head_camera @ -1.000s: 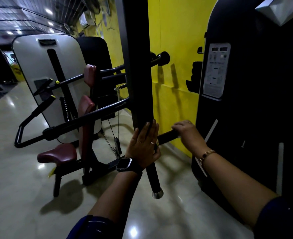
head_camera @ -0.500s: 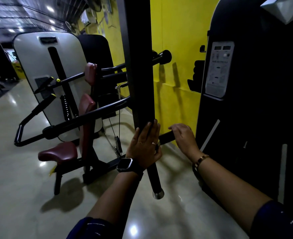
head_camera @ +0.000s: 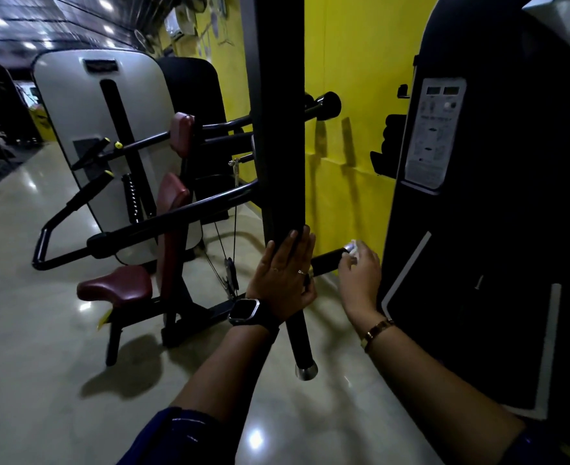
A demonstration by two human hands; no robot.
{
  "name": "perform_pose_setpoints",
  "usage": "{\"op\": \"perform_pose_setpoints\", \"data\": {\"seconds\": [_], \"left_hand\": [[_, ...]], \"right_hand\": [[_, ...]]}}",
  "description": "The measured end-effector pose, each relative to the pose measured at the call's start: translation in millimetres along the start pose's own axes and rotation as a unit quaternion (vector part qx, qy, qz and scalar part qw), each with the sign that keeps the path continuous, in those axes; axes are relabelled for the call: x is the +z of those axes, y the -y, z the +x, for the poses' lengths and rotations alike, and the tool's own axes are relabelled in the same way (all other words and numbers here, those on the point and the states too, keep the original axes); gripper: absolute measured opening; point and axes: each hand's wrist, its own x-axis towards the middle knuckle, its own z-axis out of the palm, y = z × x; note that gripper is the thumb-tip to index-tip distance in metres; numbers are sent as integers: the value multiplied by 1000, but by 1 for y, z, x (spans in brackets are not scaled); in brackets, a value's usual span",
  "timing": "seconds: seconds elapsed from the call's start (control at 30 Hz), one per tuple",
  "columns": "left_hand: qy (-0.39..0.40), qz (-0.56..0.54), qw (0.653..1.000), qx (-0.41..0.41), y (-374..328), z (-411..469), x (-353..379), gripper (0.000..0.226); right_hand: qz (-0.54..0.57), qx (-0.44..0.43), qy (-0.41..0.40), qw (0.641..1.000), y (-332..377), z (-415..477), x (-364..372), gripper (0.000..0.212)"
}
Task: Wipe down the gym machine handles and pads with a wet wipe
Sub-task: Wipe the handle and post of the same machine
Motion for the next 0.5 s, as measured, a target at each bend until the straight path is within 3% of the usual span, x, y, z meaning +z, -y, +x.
{"op": "perform_pose_setpoints", "data": {"seconds": [0.13, 0.2, 0.27, 0.37, 0.43, 0.5], "left_hand": [[1, -5, 1000, -4, 1, 1, -2, 98], [1, -7, 1000, -5, 1, 1, -2, 95], [5, -3, 1000, -4, 0, 0, -2, 95], [7, -1, 1000, -3, 0, 1, -2, 99], [6, -2, 1000, -4, 0, 0, -1, 100], [8, -3, 1000, 0, 1, 0, -1, 102]], "right_hand": [[-152, -128, 44, 979, 2, 12, 5, 30], [-167, -147, 97, 970, 1, 29, 2, 29], [-130, -108, 161, 972, -2, 46, 0, 30], [31, 25, 197, 979, -2, 50, -4, 27], [110, 89, 151, 978, 0, 39, -4, 30], [115, 88, 72, 987, 3, 23, -1, 30]]}}
